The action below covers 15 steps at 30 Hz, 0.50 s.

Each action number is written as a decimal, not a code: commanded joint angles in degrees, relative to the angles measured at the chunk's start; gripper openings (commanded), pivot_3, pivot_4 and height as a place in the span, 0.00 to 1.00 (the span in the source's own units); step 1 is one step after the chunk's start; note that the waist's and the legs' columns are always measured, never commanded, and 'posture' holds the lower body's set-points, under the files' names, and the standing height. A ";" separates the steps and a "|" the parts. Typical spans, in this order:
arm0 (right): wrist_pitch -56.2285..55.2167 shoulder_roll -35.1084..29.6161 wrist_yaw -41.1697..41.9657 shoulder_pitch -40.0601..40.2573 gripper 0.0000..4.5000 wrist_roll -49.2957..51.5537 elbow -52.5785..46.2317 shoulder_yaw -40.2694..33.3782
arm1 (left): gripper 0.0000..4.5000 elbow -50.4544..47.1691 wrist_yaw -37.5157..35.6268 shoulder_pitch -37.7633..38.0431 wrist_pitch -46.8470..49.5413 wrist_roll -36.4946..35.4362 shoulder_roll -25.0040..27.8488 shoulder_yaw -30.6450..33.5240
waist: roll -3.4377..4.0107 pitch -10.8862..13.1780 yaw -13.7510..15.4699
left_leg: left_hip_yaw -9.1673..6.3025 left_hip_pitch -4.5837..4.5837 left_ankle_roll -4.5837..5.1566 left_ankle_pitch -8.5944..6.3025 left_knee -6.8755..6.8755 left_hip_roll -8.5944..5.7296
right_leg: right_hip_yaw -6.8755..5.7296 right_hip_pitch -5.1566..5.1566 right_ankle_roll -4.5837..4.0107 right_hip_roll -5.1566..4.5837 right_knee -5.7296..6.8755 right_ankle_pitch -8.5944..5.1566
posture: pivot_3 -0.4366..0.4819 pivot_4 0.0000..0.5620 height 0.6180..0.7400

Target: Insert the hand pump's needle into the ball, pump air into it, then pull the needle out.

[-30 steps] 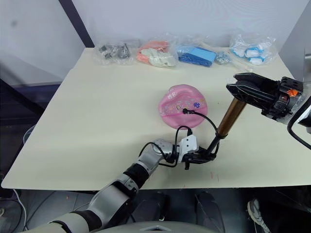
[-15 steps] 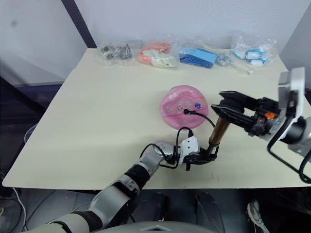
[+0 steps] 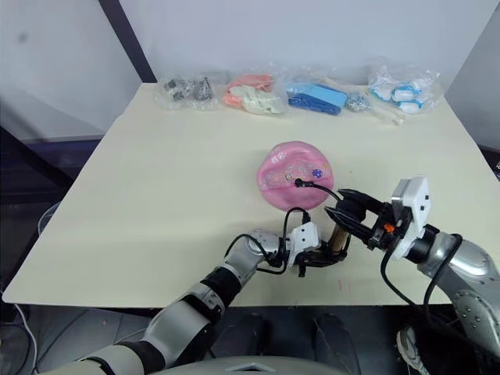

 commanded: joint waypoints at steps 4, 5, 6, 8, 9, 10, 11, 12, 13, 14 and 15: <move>-2.00 2.44 2.46 3.46 0.39 -5.65 4.72 4.75 | 0.24 3.94 0.16 0.90 1.17 1.62 0.35 -0.72 | -0.01 -0.09 0.02 | -0.04 0.03 0.00 0.00 0.00 0.00 | -0.03 0.02 0.00 0.00 -0.02 0.00 | 0.48 0.27 1.00; -2.43 2.64 2.59 3.65 0.39 -5.97 4.77 4.73 | 0.24 4.05 0.18 0.86 1.05 1.62 0.35 -0.70 | -0.02 -0.12 0.02 | -0.06 0.04 0.00 0.00 0.00 0.00 | -0.04 0.02 0.00 0.00 -0.03 0.00 | 0.48 0.27 1.00; -2.68 2.70 2.70 3.72 0.39 -6.13 4.66 4.62 | 0.24 4.20 0.08 0.84 1.22 1.50 0.29 -0.60 | -0.03 -0.15 0.01 | -0.06 0.04 0.00 0.00 0.00 0.00 | -0.04 0.02 0.00 0.00 -0.03 0.00 | 0.48 0.27 1.00; -2.14 2.62 2.41 3.23 0.39 -4.72 3.34 3.26 | 0.24 4.48 0.06 0.73 1.34 1.42 0.19 -0.47 | -0.01 -0.20 0.00 | -0.07 0.05 0.00 0.00 0.00 0.00 | -0.05 0.03 0.00 0.00 -0.03 0.00 | 0.48 0.27 1.00; -1.55 2.15 2.25 2.64 0.39 -3.69 2.22 2.21 | 0.24 4.59 0.06 0.68 1.36 1.39 0.15 -0.41 | 0.00 -0.20 0.01 | -0.07 0.04 0.00 0.00 0.00 0.00 | -0.05 0.03 0.00 0.00 -0.03 0.00 | 0.48 0.27 1.00; -0.77 1.62 2.07 2.03 0.39 -2.48 1.09 1.21 | 0.24 4.68 0.09 0.64 1.33 1.41 0.13 -0.40 | 0.01 -0.20 0.02 | -0.08 0.03 0.00 0.00 0.00 0.00 | -0.06 0.03 0.00 0.00 -0.03 0.00 | 0.48 0.27 1.00; 0.06 0.93 1.87 1.31 0.39 -1.30 0.03 0.14 | 0.24 4.86 0.13 0.58 1.31 1.45 0.10 -0.39 | 0.03 -0.18 0.03 | -0.08 0.03 0.00 0.00 0.00 0.00 | -0.06 0.02 0.00 0.00 -0.04 0.00 | 0.48 0.27 1.00; 1.02 0.03 1.81 0.52 0.39 -0.05 -1.04 -1.04 | 0.24 5.05 0.15 0.50 1.32 1.51 0.04 -0.39 | 0.05 -0.17 0.04 | -0.08 0.01 0.00 0.00 0.00 0.00 | -0.06 0.02 0.00 -0.01 -0.04 0.00 | 0.48 0.27 1.00; 2.35 -0.84 1.40 -0.39 0.39 1.86 -2.11 -2.41 | 0.24 5.22 0.07 0.44 1.35 1.58 0.02 -0.44 | 0.06 -0.16 0.04 | -0.08 0.00 0.00 0.00 0.00 -0.01 | -0.06 0.02 0.00 -0.02 -0.04 0.00 | 0.48 0.27 1.00; 3.92 -1.81 0.69 -1.47 0.39 4.50 -3.15 -4.18 | 0.24 5.38 0.05 0.36 1.26 1.68 0.02 -0.49 | 0.07 -0.12 0.11 | -0.08 -0.04 0.00 0.00 0.01 -0.02 | -0.06 0.02 0.00 -0.02 -0.05 0.00 | 0.48 0.27 1.00; 5.19 -2.82 0.28 -2.34 0.39 6.38 -3.84 -5.70 | 0.24 5.56 0.10 0.27 1.22 1.74 -0.03 -0.49 | 0.11 -0.09 0.18 | -0.09 -0.08 0.00 0.00 0.01 -0.02 | -0.08 0.01 0.00 -0.03 -0.06 0.00 | 0.48 0.27 1.00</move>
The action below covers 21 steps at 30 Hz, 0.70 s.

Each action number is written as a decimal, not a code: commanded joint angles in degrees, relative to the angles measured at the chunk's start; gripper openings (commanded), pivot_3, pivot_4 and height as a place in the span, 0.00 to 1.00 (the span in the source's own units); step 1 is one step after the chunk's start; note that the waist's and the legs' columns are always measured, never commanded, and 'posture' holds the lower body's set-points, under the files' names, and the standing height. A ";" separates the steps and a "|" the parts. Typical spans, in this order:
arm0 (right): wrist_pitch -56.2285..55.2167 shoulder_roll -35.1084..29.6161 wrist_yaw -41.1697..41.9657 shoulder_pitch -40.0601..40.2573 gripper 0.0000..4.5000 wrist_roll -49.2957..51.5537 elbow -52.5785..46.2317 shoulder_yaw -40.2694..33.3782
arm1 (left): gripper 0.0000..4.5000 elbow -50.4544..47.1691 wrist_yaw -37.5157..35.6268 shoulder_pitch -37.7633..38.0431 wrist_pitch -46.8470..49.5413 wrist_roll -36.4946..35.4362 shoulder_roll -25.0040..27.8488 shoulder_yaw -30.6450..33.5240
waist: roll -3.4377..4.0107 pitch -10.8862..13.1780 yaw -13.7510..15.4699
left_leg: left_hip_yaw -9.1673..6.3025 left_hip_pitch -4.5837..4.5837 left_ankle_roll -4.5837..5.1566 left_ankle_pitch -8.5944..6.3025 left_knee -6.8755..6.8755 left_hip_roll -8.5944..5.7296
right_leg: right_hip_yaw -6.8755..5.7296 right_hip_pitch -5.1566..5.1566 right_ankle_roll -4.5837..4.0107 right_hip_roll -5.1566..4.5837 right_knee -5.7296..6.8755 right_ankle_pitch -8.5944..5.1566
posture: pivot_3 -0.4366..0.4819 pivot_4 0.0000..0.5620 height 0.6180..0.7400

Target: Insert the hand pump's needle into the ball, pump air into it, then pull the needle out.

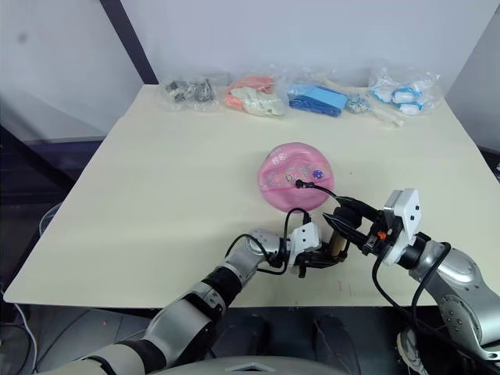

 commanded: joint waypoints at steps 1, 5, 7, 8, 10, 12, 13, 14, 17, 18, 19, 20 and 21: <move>4.77 -3.24 -0.64 -2.44 0.39 7.26 -4.61 -5.08 | 0.24 3.90 0.15 1.07 1.68 1.70 0.20 -0.77 | 0.12 0.11 0.14 | -0.02 -0.03 0.00 0.00 0.00 -0.01 | -0.02 -0.01 0.00 -0.01 -0.01 0.00 | 0.48 0.27 1.00; 10.07 -8.54 -1.96 -5.76 0.39 16.00 -6.40 -11.20 | 0.24 4.50 -0.15 0.79 1.55 1.90 0.05 -0.78 | 0.36 0.35 0.26 | -0.03 -0.14 0.00 0.00 0.00 -0.04 | -0.04 -0.06 0.00 -0.06 -0.03 0.00 | 0.48 0.27 1.00; 12.19 -10.72 -2.99 -7.18 0.39 20.66 -6.58 -14.17 | 0.24 4.63 -0.14 0.72 1.46 1.96 0.03 -0.76 | 0.33 0.39 0.34 | -0.05 -0.16 0.01 0.00 0.00 -0.05 | -0.08 -0.06 0.01 -0.07 -0.05 0.00 | 0.48 0.27 1.00; 13.15 -12.31 -3.35 -8.22 0.39 22.91 -6.37 -16.12 | 0.24 4.78 -0.28 0.63 1.59 1.90 0.02 -0.71 | 0.34 0.42 0.39 | -0.08 -0.17 0.01 0.00 0.00 -0.05 | -0.10 -0.05 0.01 -0.07 -0.06 0.00 | 0.48 0.27 1.00; 15.00 -15.00 -4.35 -9.76 0.39 27.25 -5.80 -19.35 | 0.24 5.03 -0.38 0.49 1.64 1.84 0.00 -0.62 | 0.35 0.49 0.43 | -0.09 -0.21 0.01 0.00 0.01 -0.07 | -0.12 -0.05 0.01 -0.11 -0.08 0.00 | 0.48 0.27 1.00; 16.58 -17.70 -5.35 -11.44 0.39 30.83 -4.67 -22.26 | 0.24 5.26 -0.53 0.34 1.69 1.76 -0.01 -0.52 | 0.34 0.53 0.48 | -0.09 -0.22 0.02 0.00 0.01 -0.06 | -0.13 -0.05 0.01 -0.11 -0.10 0.01 | 0.48 0.27 1.00; 17.44 -19.09 -5.73 -12.25 0.39 32.57 -4.06 -23.49 | 0.24 5.36 -0.60 0.27 1.71 1.69 -0.04 -0.46 | 0.34 0.53 0.52 | -0.09 -0.23 0.02 0.00 0.01 -0.06 | -0.14 -0.05 0.01 -0.11 -0.11 0.01 | 0.48 0.27 1.00; 18.05 -20.17 -6.20 -12.98 0.39 34.03 -3.54 -24.44 | 0.24 5.45 -0.61 0.23 1.68 1.67 -0.06 -0.42 | 0.35 0.54 0.54 | -0.10 -0.24 0.02 0.00 0.01 -0.06 | -0.15 -0.06 0.01 -0.12 -0.11 0.01 | 0.48 0.27 1.00; 19.54 -22.57 -7.88 -15.26 0.39 38.00 -1.73 -26.41 | 0.24 5.85 -0.58 -0.01 1.44 1.72 -0.10 -0.34 | 0.30 0.59 0.67 | -0.10 -0.27 0.02 0.00 0.01 -0.06 | -0.15 -0.08 0.01 -0.14 -0.12 0.01 | 0.48 0.27 1.00; 19.99 -23.31 -8.22 -15.92 0.39 39.01 -1.27 -26.91 | 0.24 5.92 -0.59 -0.04 1.36 1.72 -0.13 -0.31 | 0.31 0.62 0.69 | -0.10 -0.28 0.02 0.00 0.02 -0.06 | -0.16 -0.08 0.01 -0.14 -0.12 0.01 | 0.48 0.27 1.00; 20.25 -23.89 -8.90 -16.83 0.39 40.10 -0.72 -27.30 | 0.24 5.96 -0.56 -0.05 1.16 1.80 -0.12 -0.36 | 0.31 0.63 0.73 | -0.09 -0.31 0.02 0.00 0.02 -0.06 | -0.16 -0.10 0.01 -0.16 -0.12 0.01 | 0.48 0.27 1.00; 20.51 -24.35 -9.66 -17.63 0.39 41.24 -0.09 -27.64 | 0.24 6.00 -0.56 -0.06 0.92 1.86 -0.13 -0.40 | 0.30 0.64 0.74 | -0.09 -0.33 0.02 0.00 0.02 -0.06 | -0.16 -0.12 0.01 -0.17 -0.13 0.01 | 0.48 0.27 1.00; 20.59 -24.54 -10.04 -18.21 0.39 41.63 0.35 -27.74 | 0.24 6.11 -0.46 -0.13 0.67 1.95 -0.16 -0.43 | 0.25 0.68 0.77 | -0.09 -0.34 0.02 0.00 0.02 -0.06 | -0.16 -0.13 0.01 -0.17 -0.13 0.01 | 0.48 0.27 1.00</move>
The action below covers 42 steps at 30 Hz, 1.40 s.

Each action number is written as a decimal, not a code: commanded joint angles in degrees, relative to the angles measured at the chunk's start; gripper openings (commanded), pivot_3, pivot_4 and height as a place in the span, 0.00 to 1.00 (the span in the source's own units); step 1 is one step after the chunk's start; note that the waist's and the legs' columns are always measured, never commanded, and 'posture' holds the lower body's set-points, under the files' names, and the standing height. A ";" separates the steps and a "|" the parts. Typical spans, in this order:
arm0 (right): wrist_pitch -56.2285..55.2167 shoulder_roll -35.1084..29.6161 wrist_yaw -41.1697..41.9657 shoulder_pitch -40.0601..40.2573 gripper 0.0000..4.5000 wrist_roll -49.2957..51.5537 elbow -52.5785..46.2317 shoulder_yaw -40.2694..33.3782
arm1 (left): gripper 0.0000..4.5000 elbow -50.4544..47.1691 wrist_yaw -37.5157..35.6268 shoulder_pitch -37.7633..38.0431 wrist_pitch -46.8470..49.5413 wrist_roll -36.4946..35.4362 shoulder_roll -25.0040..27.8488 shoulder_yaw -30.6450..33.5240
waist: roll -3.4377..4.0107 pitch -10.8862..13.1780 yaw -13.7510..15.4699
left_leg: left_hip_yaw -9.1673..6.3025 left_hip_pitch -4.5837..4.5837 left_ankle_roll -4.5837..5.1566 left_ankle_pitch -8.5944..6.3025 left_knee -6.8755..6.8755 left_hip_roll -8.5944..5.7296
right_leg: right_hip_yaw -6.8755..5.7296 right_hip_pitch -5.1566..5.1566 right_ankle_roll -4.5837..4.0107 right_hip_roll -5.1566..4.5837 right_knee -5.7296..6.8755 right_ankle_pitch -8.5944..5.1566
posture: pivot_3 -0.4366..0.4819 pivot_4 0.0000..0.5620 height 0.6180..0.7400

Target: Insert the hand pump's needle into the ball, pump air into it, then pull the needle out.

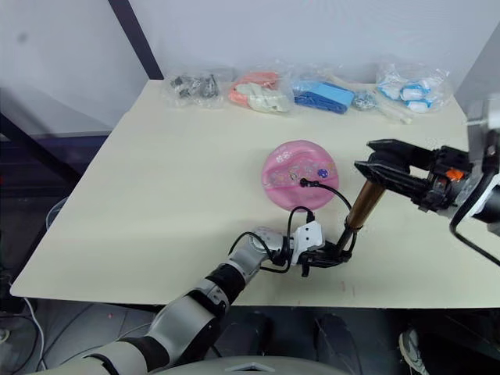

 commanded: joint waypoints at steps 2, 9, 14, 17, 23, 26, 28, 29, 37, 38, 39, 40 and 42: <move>-0.22 -1.82 -1.71 -3.39 0.39 3.74 1.57 -4.54 | 0.24 4.61 0.58 1.21 1.05 2.19 0.65 -0.91 | -0.04 0.04 0.19 | -0.02 -0.12 0.00 0.00 0.00 0.00 | -0.02 -0.11 -0.01 0.00 0.00 0.00 | 0.48 0.27 1.00; -0.09 1.02 -3.19 -1.90 0.39 4.09 -0.08 -2.69 | 0.24 5.14 0.97 1.24 0.44 2.18 0.48 -0.69 | -0.02 0.03 0.69 | -0.01 -0.69 -0.01 0.02 0.10 0.00 | 0.01 -0.75 -0.04 0.01 0.15 0.04 | 0.48 0.27 1.00; -0.35 5.73 -3.96 1.81 0.39 1.65 -3.57 1.12 | 0.24 5.31 0.64 1.29 0.39 2.08 0.42 -0.70 | -0.05 0.00 0.67 | 0.02 -0.66 -0.01 0.02 0.11 0.00 | 0.04 -0.74 -0.03 0.02 0.15 0.03 | 0.48 0.27 1.00; -1.85 10.51 -4.23 6.69 0.39 -4.10 -6.16 6.48 | 0.24 5.36 0.44 1.18 0.64 1.60 0.25 -0.28 | -0.17 -0.09 0.65 | -0.02 -0.63 -0.01 0.02 0.10 0.01 | 0.01 -0.69 -0.03 0.06 0.16 0.03 | 0.48 0.27 1.00; -8.52 15.76 -0.04 13.54 0.39 -19.62 -5.25 14.52 | 0.24 5.23 -0.04 1.32 0.79 1.49 0.10 -0.13 | -0.27 -0.41 0.51 | 0.01 -0.47 -0.01 0.02 0.09 0.03 | 0.04 -0.65 -0.02 0.14 0.17 0.02 | 0.48 0.27 1.00; -13.04 18.57 2.69 17.33 0.39 -26.95 -3.64 18.49 | 0.24 4.91 -0.21 1.62 0.89 1.33 0.16 -0.02 | -0.25 -0.43 0.49 | 0.02 -0.34 -0.01 0.02 0.09 0.03 | 0.04 -0.53 -0.01 0.15 0.17 0.02 | 0.48 0.27 1.00; -15.72 20.48 3.67 19.12 0.39 -30.80 -2.67 21.09 | 0.24 4.86 0.42 1.57 1.50 1.53 0.30 0.06 | -0.38 -0.46 0.45 | 0.01 -0.11 -0.02 0.01 0.02 0.04 | 0.04 -0.34 -0.01 0.18 0.16 0.00 | 0.48 0.27 1.00; -17.58 21.66 3.79 19.88 0.39 -33.67 -1.97 23.10 | 0.24 4.85 0.33 1.51 1.75 1.52 0.32 0.09 | -0.34 -0.48 0.39 | 0.00 0.09 -0.02 0.00 -0.03 0.06 | 0.04 -0.14 -0.01 0.19 0.11 -0.01 | 0.48 0.27 1.00; -24.96 26.58 5.62 21.50 0.39 -43.89 1.57 29.20 | 0.24 4.97 0.52 1.40 1.70 2.55 0.56 -0.75 | -0.28 -0.57 -0.46 | -0.03 0.39 -0.02 -0.01 -0.07 0.07 | 0.02 0.15 0.20 0.18 0.06 -0.14 | 0.48 0.27 1.00; -25.01 26.66 5.70 21.43 0.39 -43.98 1.38 29.12 | 0.24 5.00 0.55 1.42 1.68 2.62 0.58 -0.77 | -0.30 -0.58 -0.50 | -0.03 0.39 -0.02 -0.01 -0.07 0.06 | 0.02 0.16 0.20 0.18 0.06 -0.14 | 0.48 0.27 1.00; -24.56 26.70 5.50 20.96 0.39 -43.01 0.70 28.45 | 0.24 5.04 0.53 1.41 1.76 2.71 0.62 -0.79 | -0.31 -0.60 -0.52 | -0.04 0.39 -0.02 -0.01 -0.07 0.07 | 0.02 0.16 0.20 0.18 0.06 -0.14 | 0.48 0.27 1.00; -24.29 26.70 5.41 20.65 0.39 -42.33 0.24 27.97 | 0.24 5.06 0.51 1.41 1.83 2.78 0.62 -0.81 | -0.32 -0.60 -0.53 | -0.04 0.39 -0.02 -0.01 -0.07 0.07 | 0.02 0.17 0.20 0.18 0.06 -0.14 | 0.48 0.27 1.00; -22.80 25.03 5.51 19.08 0.39 -38.87 -2.14 24.99 | 0.24 5.17 0.35 1.38 1.86 2.87 0.74 -0.84 | -0.31 -0.59 -0.55 | -0.05 0.38 -0.02 -0.01 -0.07 0.07 | 0.01 0.17 0.21 0.17 0.05 -0.14 | 0.48 0.27 1.00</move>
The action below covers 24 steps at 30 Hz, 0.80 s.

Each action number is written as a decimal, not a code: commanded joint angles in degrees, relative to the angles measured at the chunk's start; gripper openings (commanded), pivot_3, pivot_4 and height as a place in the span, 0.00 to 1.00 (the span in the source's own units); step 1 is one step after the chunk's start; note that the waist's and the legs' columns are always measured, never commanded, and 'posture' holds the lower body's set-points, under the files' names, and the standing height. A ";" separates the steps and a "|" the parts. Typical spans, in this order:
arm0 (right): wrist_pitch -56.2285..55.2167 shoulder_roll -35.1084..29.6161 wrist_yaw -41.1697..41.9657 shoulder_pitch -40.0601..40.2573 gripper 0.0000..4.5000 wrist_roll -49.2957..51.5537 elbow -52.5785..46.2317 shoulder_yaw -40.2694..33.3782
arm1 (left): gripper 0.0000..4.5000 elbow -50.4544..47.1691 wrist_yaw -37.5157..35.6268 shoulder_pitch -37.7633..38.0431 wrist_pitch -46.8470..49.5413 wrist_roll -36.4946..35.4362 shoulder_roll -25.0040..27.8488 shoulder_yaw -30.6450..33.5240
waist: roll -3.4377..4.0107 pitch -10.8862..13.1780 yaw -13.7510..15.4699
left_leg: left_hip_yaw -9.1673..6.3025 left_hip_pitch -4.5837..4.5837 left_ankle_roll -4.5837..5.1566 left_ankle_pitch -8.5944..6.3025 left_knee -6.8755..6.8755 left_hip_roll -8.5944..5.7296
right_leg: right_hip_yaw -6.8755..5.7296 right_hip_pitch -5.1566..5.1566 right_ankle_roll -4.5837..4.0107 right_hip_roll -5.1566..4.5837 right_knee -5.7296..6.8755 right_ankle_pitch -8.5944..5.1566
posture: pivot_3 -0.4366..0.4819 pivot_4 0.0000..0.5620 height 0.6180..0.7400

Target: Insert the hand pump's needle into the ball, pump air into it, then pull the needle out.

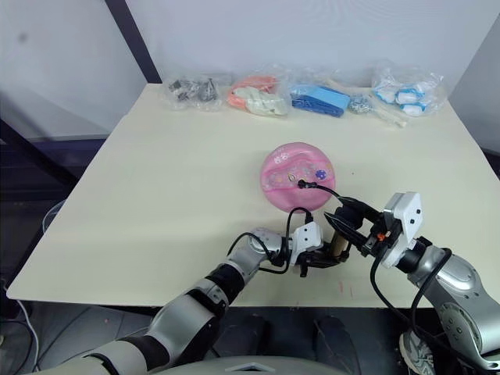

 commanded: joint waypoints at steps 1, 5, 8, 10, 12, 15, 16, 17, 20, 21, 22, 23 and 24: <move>4.95 -2.97 0.62 -1.36 0.39 5.23 -2.82 -3.08 | 0.24 3.36 -0.04 1.67 2.80 2.19 0.69 -1.23 | 0.06 0.04 0.01 | 0.00 -0.01 0.00 0.00 0.00 0.00 | 0.00 0.00 -0.01 0.00 0.00 0.01 | 0.48 0.27 1.00; 11.15 -9.04 -0.31 -4.77 0.39 16.85 -6.27 -11.23 | 0.24 3.45 -0.27 1.76 2.71 2.26 0.78 -1.34 | 0.30 0.29 0.08 | -0.04 -0.12 0.00 0.00 0.01 -0.03 | -0.05 -0.02 -0.18 -0.05 -0.06 0.11 | 0.48 0.27 1.00; 15.59 -14.77 -0.48 -6.67 0.39 24.90 -6.59 -17.47 | 0.24 3.64 -0.68 1.77 2.73 2.16 0.63 -1.32 | 0.39 0.43 0.26 | -0.06 -0.22 0.01 0.00 0.00 -0.08 | -0.08 -0.02 -0.19 -0.11 -0.11 0.12 | 0.48 0.27 1.00; 17.38 -17.41 -0.78 -7.76 0.39 28.80 -5.93 -20.89 | 0.24 3.73 -0.71 1.71 2.73 2.17 0.53 -1.29 | 0.38 0.46 0.42 | -0.21 -0.31 0.01 0.00 -0.02 -0.07 | -0.24 -0.03 -0.20 -0.10 -0.18 0.12 | 0.48 0.27 1.00; 18.63 -19.65 -1.30 -9.51 0.39 32.76 -4.66 -24.39 | 0.24 3.89 -0.71 1.62 2.71 2.15 0.43 -1.22 | 0.39 0.48 0.59 | -0.28 -0.41 0.01 0.00 -0.01 -0.06 | -0.35 -0.04 -0.21 -0.10 -0.25 0.13 | 0.48 0.27 1.00; 19.74 -21.52 -2.99 -12.51 0.39 38.63 -2.79 -27.78 | 0.24 4.01 -0.79 1.52 2.66 2.17 0.36 -1.21 | 0.35 0.52 0.76 | -0.27 -0.47 0.01 0.00 0.00 -0.06 | -0.38 -0.03 -0.21 -0.13 -0.37 0.14 | 0.48 0.27 1.00; 20.17 -22.30 -3.51 -13.70 0.39 40.47 -2.09 -28.70 | 0.24 4.03 -0.86 1.48 2.65 2.19 0.35 -1.24 | 0.33 0.56 0.91 | -0.29 -0.49 0.02 0.00 -0.01 -0.06 | -0.41 -0.03 -0.21 -0.13 -0.39 0.14 | 0.48 0.27 1.00; 20.49 -23.07 -3.76 -14.93 0.39 41.53 -1.32 -29.36 | 0.24 4.16 -0.91 1.37 2.62 2.21 0.31 -1.24 | 0.35 0.59 1.03 | -0.31 -0.50 0.02 0.00 0.00 -0.06 | -0.43 -0.04 -0.22 -0.14 -0.40 0.15 | 0.48 0.27 1.00; 21.40 -24.80 -3.96 -17.57 0.39 43.22 0.60 -30.82 | 0.24 4.37 -0.97 1.20 2.57 2.24 0.27 -1.24 | 0.36 0.64 1.12 | -0.31 -0.55 0.02 0.00 0.00 -0.06 | -0.44 -0.06 -0.22 -0.17 -0.42 0.15 | 0.48 0.27 1.00; 21.71 -25.21 -3.91 -18.10 0.39 43.54 1.04 -30.93 | 0.24 4.53 -0.96 1.08 2.54 2.24 0.25 -1.20 | 0.36 0.65 1.14 | -0.32 -0.56 0.02 0.00 0.00 -0.06 | -0.46 -0.07 -0.22 -0.17 -0.42 0.15 | 0.48 0.27 1.00; 22.05 -25.72 -3.63 -18.67 0.39 43.80 1.39 -31.19 | 0.24 4.62 -0.95 0.99 2.47 2.28 0.26 -1.21 | 0.35 0.65 1.14 | -0.34 -0.59 0.02 0.00 0.00 -0.06 | -0.47 -0.08 -0.22 -0.17 -0.43 0.15 | 0.48 0.27 1.00; 22.41 -26.18 -3.30 -19.03 0.39 44.19 1.62 -31.54 | 0.24 4.65 -0.91 0.95 2.41 2.31 0.27 -1.21 | 0.36 0.65 1.14 | -0.34 -0.63 0.02 0.00 0.00 -0.06 | -0.48 -0.13 -0.22 -0.17 -0.43 0.15 | 0.48 0.27 1.00; 22.61 -26.22 -3.52 -19.49 0.39 45.03 1.84 -31.69 | 0.24 4.70 -0.92 0.91 2.35 2.35 0.30 -1.22 | 0.37 0.64 1.13 | -0.34 -0.71 0.02 0.00 0.02 -0.06 | -0.48 -0.20 -0.23 -0.17 -0.42 0.15 | 0.48 0.27 1.00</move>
